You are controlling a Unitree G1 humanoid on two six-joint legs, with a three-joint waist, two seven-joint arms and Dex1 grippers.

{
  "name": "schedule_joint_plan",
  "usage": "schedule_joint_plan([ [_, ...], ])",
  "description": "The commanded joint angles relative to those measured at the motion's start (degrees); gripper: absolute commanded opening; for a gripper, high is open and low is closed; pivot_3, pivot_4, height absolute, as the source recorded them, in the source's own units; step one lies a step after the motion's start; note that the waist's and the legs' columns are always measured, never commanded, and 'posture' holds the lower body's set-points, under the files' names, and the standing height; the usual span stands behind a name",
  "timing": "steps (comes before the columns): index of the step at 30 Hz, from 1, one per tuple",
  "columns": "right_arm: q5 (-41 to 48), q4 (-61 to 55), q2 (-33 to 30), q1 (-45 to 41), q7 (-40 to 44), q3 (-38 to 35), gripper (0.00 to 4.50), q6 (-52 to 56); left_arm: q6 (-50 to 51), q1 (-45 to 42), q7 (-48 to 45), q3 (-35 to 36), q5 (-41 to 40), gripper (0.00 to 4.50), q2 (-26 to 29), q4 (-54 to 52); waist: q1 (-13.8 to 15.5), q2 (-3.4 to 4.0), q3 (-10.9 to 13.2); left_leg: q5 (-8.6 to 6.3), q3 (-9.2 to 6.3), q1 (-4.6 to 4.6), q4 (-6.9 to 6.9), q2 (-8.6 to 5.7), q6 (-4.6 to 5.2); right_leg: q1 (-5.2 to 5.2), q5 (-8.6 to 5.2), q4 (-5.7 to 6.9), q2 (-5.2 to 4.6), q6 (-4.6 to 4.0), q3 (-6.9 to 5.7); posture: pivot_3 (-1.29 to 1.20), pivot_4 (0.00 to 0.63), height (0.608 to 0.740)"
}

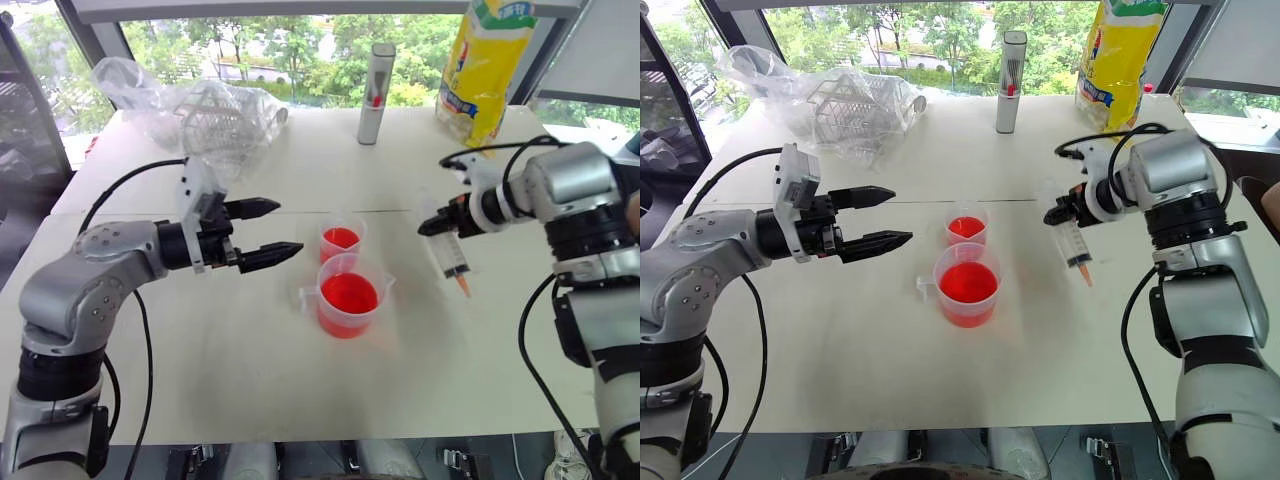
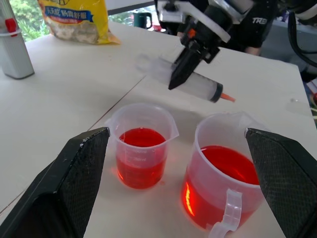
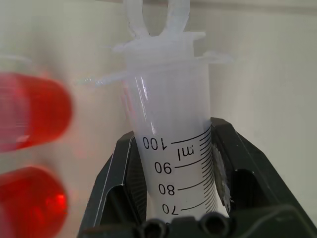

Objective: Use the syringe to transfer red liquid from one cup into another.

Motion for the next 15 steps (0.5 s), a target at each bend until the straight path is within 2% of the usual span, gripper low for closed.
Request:
schedule_joint_plan([
  [1,-2.17,1.2,1.52,2.24,-4.51,-3.02,1.4,0.69,-0.46,0.57,0.38,1.55,-1.65,4.49,1.2,-3.39,-0.02,0.01,0.0,0.0,0.0,0.0,0.0,0.0,0.0,0.01,0.0,0.0,0.0,0.0,0.0,0.0,0.15,0.74],
  [8,-3.16,3.14,5.09,4.57,-10.02,-8.76,1.4,-0.4,0.02,1.87,1.23,2.18,-3.6,4.49,2.43,-4.5,-0.16,-0.02,-0.02,0.0,0.0,0.11,0.08,-0.05,0.0,0.14,0.01,0.02,0.07,0.02,-0.03,0.0,0.15,0.74],
  [14,-1.99,-0.96,4.27,5.85,-8.91,-9.51,4.45,0.42,0.05,2.12,1.13,1.96,-4.74,4.5,3.64,-4.28,-0.08,-0.03,-0.02,0.0,-0.01,0.15,0.08,-0.06,0.0,0.18,0.01,0.02,0.1,0.02,-0.04,0.0,0.15,0.74],
  [15,-1.78,-1.73,4.01,6.05,-8.64,-9.55,4.48,0.56,0.05,2.21,1.11,2.03,-4.88,4.5,3.79,-4.32,-0.04,-0.03,-0.02,0.0,-0.01,0.14,0.08,-0.06,0.0,0.19,0.01,0.01,0.09,0.03,-0.03,0.0,0.15,0.74],
])
